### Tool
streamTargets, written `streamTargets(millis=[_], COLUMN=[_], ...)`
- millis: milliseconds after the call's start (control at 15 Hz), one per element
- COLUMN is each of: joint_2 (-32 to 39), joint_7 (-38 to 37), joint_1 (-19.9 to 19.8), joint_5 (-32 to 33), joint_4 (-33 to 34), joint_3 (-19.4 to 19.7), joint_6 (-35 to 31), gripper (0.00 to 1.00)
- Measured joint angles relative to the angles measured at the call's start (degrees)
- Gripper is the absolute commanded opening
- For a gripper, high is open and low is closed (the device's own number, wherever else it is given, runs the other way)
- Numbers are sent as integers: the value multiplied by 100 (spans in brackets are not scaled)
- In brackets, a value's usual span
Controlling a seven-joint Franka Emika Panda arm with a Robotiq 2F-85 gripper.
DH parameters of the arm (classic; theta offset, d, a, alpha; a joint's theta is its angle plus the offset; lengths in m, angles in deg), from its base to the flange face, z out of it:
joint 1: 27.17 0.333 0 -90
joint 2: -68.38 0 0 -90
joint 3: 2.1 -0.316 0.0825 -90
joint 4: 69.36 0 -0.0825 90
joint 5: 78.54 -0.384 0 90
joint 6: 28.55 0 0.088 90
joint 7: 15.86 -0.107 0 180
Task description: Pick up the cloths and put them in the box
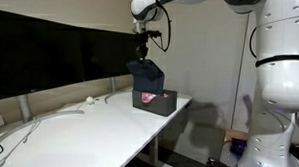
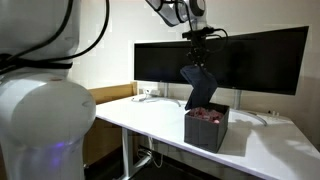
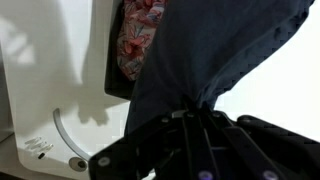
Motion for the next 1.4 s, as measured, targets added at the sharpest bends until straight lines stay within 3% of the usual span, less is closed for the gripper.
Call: streamTargets(millis=[933,1400], joint_2=[235,319], joint_7=[-42,-70], joint_1=[-389,-253], joint_5=[273,478], joint_4=[-321,-435], joint_3=[313,144], joint_6=[-36,-268], gripper=[4,5])
